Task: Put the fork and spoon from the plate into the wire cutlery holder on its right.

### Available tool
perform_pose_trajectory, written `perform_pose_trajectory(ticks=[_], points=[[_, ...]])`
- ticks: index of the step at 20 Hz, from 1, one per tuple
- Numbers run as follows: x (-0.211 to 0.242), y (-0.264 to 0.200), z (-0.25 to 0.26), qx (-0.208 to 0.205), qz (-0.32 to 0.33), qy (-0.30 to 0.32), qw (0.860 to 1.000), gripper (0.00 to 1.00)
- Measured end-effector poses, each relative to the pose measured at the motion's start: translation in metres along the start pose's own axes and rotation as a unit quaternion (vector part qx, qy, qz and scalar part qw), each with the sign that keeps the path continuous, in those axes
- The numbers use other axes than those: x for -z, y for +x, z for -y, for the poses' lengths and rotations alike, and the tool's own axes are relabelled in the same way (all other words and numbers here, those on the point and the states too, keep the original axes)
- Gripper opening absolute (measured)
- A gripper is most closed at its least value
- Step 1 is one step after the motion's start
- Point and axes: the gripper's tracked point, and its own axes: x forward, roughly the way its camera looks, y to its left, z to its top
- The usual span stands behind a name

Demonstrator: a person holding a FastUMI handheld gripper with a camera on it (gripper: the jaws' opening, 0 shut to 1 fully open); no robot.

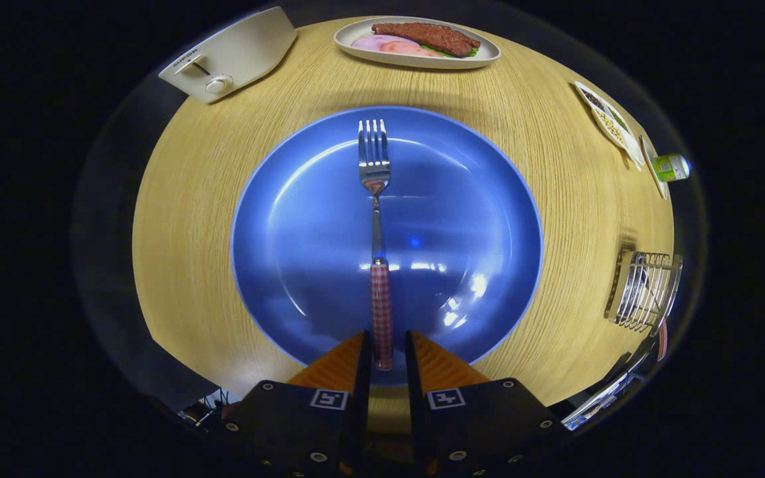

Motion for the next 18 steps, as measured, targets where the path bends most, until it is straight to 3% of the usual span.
perform_pose_trajectory(ticks=[2, 3, 7, 10, 18], points=[[-0.004, 0.0, 0.001, 0.007, 0.007, 0.0, 1.0, 0.29], [-0.004, 0.001, 0.0, 0.007, 0.007, 0.002, 1.0, 0.2], [-0.003, 0.0, -0.003, -0.02, -0.004, 0.004, 1.0, 0.09], [-0.006, -0.008, -0.003, -0.058, -0.005, 0.021, 0.998, 0.08], [0.001, -0.054, 0.031, -0.079, 0.02, 0.005, 0.997, 0.08]])
